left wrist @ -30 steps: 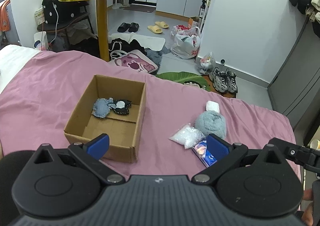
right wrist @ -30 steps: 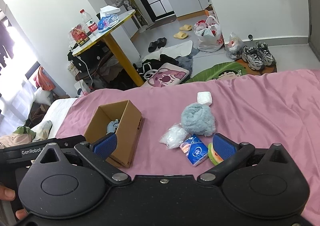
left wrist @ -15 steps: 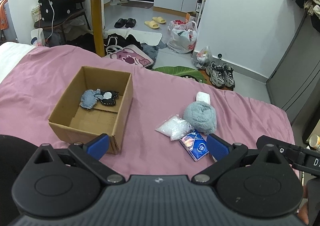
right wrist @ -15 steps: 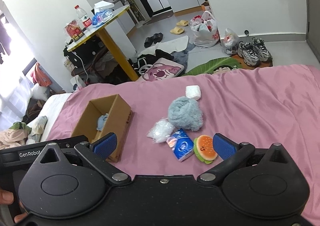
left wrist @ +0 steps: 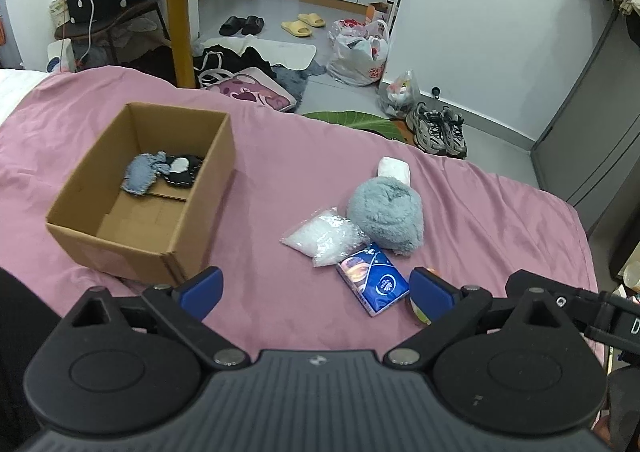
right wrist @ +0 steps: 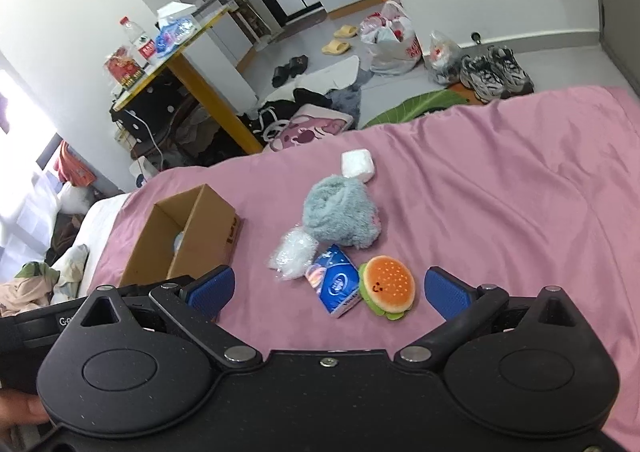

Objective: Organize soft objects
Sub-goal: 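Grasp the blue tissue pack with the left tool while the right tool grasps the burger plush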

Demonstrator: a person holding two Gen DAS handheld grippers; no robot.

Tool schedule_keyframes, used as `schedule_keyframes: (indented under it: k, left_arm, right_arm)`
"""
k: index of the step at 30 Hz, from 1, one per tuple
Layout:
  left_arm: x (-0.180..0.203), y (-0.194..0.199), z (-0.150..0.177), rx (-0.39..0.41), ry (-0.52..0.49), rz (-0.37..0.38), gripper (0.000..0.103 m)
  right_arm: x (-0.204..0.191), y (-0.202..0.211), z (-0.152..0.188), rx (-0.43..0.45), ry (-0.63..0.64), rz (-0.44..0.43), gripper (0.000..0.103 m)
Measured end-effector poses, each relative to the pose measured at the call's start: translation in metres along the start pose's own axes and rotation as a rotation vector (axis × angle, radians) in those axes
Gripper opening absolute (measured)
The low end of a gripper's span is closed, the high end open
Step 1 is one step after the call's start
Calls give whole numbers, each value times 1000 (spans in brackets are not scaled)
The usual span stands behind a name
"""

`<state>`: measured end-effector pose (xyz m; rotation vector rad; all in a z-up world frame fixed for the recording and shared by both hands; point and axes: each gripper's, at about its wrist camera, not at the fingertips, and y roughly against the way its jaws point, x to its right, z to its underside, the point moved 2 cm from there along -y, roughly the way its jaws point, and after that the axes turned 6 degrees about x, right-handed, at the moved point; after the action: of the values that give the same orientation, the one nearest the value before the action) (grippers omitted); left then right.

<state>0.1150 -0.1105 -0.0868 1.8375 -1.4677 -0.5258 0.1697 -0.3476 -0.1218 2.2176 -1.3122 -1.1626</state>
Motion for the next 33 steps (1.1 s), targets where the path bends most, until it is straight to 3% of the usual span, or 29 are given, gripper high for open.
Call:
schedule_keyframes:
  k: [5, 9, 13, 18, 23, 33]
  left_arm:
    - [9, -24, 5, -37, 12, 26, 89]
    - [10, -42, 7, -68, 48, 30, 80]
    - [11, -58, 8, -99, 70, 38, 74]
    - [15, -78, 11, -131, 98, 43, 74]
    - [20, -98, 12, -158, 113, 42, 74]
    - [30, -133, 17, -215, 130, 44, 74]
  right_arm:
    - [19, -18, 5, -60, -74, 18, 82]
    - [28, -31, 8, -99, -108, 17, 79]
    - [32, -47, 11, -158, -117, 18, 69]
    - [35, -61, 13, -204, -118, 27, 68]
    - [41, -75, 17, -254, -132, 26, 57]
    - [47, -100, 18, -308, -121, 40, 55]
